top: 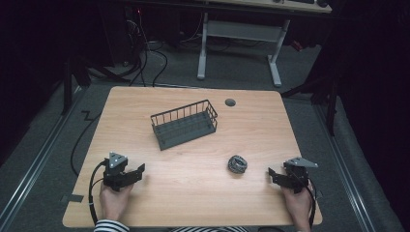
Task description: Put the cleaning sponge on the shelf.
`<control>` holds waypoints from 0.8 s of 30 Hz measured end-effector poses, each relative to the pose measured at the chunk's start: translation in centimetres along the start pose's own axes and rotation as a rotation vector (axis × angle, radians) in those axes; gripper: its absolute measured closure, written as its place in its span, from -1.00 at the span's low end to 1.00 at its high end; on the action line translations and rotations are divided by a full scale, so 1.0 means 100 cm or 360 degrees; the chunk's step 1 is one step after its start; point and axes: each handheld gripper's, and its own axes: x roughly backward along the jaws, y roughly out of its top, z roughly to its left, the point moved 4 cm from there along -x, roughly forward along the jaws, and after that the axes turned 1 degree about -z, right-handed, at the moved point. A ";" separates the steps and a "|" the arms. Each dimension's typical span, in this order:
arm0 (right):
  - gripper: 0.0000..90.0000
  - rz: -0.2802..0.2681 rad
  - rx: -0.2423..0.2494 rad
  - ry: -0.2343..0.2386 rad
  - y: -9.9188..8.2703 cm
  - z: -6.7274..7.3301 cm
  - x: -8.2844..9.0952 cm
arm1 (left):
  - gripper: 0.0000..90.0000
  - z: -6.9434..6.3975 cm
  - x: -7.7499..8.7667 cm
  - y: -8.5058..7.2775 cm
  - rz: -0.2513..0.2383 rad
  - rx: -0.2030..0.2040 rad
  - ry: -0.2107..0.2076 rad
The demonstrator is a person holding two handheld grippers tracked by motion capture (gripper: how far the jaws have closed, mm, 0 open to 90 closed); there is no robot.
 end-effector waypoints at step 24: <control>-0.37 0.0001 0.0020 0.0017 0.000 0.001 0.000 | -0.40 -0.024 -0.001 0.051 0.0001 0.0019 -0.0180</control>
